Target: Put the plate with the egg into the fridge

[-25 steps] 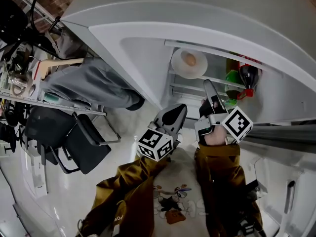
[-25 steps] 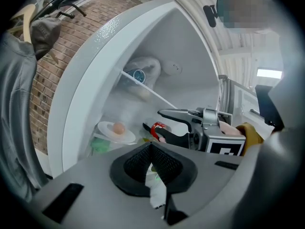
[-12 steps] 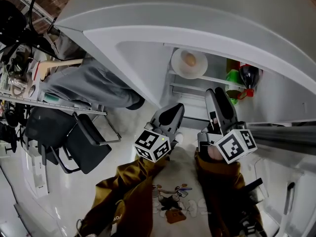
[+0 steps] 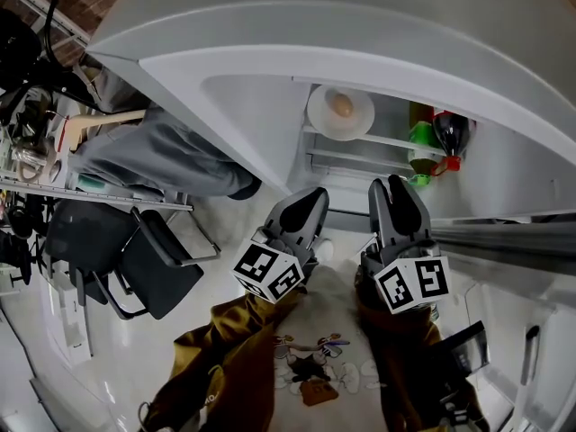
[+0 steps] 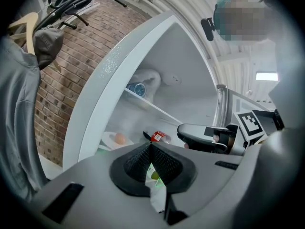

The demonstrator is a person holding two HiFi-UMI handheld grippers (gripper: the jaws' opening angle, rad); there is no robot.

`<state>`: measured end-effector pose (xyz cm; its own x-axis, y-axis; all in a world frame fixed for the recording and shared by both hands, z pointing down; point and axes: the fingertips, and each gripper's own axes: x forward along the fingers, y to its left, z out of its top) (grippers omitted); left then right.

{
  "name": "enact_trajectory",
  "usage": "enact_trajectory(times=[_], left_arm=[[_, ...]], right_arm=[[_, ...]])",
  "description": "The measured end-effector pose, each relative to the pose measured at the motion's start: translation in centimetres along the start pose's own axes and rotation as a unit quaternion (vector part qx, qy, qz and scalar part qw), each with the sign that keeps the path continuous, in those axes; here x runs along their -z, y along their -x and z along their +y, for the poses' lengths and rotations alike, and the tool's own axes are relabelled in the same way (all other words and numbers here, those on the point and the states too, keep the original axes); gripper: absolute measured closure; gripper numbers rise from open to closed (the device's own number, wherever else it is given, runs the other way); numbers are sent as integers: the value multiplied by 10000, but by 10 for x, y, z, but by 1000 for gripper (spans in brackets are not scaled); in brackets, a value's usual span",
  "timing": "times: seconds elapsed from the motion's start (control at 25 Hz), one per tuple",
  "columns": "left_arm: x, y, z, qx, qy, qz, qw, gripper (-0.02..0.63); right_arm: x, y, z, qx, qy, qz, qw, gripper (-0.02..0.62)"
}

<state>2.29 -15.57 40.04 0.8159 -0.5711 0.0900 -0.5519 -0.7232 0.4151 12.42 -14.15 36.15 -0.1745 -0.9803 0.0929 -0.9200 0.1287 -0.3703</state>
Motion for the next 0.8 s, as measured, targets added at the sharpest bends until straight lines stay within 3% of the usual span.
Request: enact_trajectory(times=[0.12,0.24,0.8], left_arm=[[2,3,0,-4,31,2,10000,599],[2,3,1,-18,28,-5,10000,600],[8,-5,-9,92,36,83,9999,600]], right_arm=[[3,0,-1,91,105,52,9999,501],[7,-4,-3,287,213,177,9992,589],[11,-5,-4,313,213,301,9988,589]])
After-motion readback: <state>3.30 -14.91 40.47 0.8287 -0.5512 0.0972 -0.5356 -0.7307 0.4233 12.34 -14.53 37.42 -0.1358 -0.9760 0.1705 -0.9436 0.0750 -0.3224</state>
